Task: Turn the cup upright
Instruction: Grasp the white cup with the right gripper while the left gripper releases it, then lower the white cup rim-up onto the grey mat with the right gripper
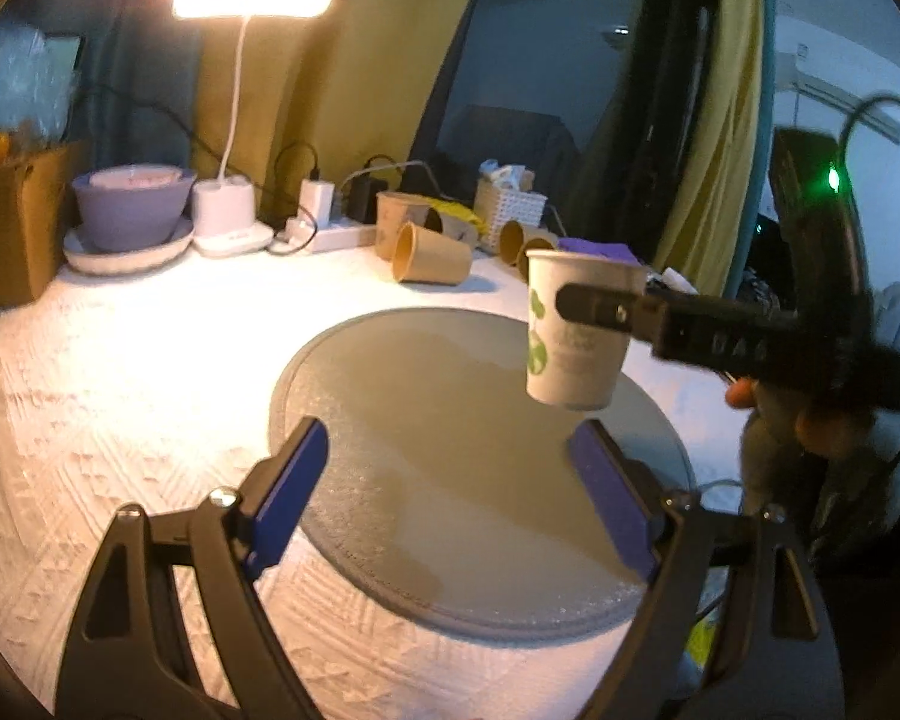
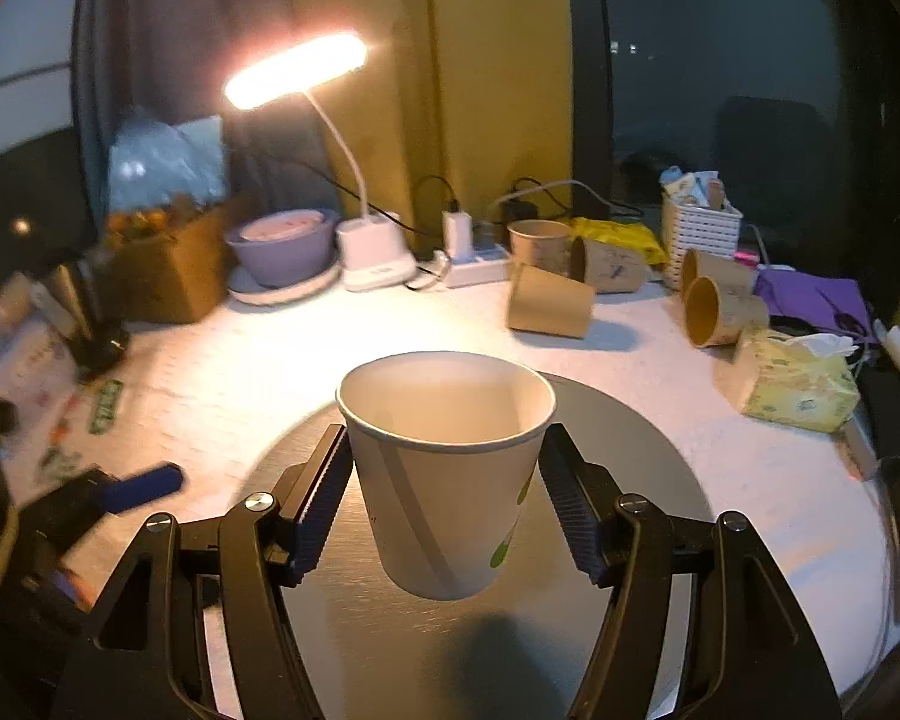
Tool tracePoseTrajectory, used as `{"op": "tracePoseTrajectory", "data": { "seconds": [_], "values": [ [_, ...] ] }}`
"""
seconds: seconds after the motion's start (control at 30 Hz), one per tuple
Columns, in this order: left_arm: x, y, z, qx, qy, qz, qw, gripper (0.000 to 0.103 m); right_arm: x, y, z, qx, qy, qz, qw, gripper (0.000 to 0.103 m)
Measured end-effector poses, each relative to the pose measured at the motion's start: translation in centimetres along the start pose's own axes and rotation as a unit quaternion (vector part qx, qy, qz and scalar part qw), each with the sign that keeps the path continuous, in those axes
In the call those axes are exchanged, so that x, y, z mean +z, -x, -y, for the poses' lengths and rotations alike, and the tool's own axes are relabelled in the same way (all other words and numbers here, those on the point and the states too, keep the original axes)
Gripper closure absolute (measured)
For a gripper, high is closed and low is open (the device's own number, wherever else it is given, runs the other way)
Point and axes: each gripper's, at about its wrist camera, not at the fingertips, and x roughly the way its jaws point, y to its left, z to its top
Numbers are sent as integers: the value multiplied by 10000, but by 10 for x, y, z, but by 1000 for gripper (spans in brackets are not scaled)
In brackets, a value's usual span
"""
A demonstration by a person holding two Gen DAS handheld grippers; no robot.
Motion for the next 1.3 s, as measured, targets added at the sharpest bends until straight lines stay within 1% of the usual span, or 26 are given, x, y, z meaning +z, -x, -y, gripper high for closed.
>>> {"op": "tracePoseTrajectory", "data": {
  "seconds": [0.23,0.4,0.53,0.97,1.3],
  "values": [
    [-1,-9,-10,15,294,-234,9993,18,-7,-28,-3,-116,179,-155,9997,36],
    [-1,-11,-15,7,447,-290,9986,18,-5,-41,-9,-99,248,-209,9994,36],
    [-2,-11,-15,-22,461,-295,9985,18,-4,-46,-14,-92,303,-238,9992,36],
    [-2,-12,-16,-24,488,-279,9984,18,-20,-35,-12,-214,282,-291,9989,36],
    [-2,-16,-14,116,480,-368,9981,18,-29,-24,-1,-492,237,-261,9982,36]
  ]
}}
